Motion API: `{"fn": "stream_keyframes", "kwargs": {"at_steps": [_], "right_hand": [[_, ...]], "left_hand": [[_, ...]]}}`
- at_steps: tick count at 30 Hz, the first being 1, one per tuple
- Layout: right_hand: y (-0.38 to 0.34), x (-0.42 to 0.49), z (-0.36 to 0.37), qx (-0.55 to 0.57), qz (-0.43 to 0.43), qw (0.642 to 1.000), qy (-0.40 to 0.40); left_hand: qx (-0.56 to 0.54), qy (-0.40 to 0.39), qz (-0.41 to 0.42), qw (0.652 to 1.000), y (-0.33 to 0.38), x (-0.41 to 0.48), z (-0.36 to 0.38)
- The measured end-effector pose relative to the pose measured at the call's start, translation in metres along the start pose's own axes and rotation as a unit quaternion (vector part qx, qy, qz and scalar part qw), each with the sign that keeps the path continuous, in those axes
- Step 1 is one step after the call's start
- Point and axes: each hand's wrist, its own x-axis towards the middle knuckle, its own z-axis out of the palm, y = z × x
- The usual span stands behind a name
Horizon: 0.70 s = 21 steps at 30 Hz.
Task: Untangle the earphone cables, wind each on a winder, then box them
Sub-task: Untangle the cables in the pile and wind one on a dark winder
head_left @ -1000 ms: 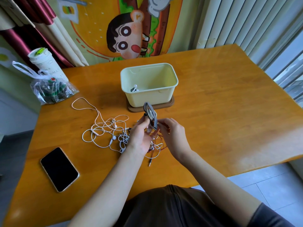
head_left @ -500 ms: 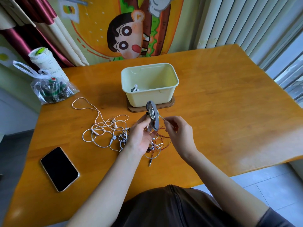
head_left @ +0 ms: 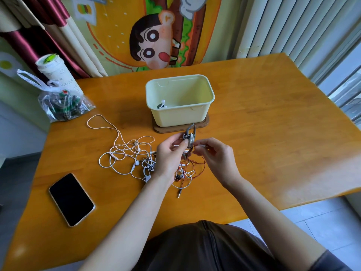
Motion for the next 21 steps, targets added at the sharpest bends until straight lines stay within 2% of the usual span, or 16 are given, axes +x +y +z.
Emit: {"fn": "stream_keyframes", "kwargs": {"at_steps": [5,9,13,16,18,21], "right_hand": [[-0.001,0.002,-0.005,0.031,0.047,0.998,0.041],[0.005,0.015,-0.015,0.066,0.131,0.985,0.091],[0.001,0.028,-0.026,0.091,0.135,0.983,0.079],[-0.004,0.028,-0.022,0.074,0.115,0.989,0.059],[-0.003,0.029,-0.020,0.090,0.127,0.985,0.077],[-0.003,0.034,-0.023,0.135,0.152,0.973,0.106]], "left_hand": [[-0.071,-0.006,-0.044,0.996,0.003,0.001,-0.001],[-0.098,-0.036,-0.079,0.991,0.005,0.003,-0.011],[-0.024,-0.052,-0.071,0.996,-0.002,0.000,-0.011],[0.074,-0.048,-0.040,0.995,-0.005,0.001,-0.008],[0.120,-0.071,-0.021,0.990,-0.005,0.000,-0.007],[0.134,-0.092,-0.035,0.986,-0.009,-0.003,-0.008]]}}
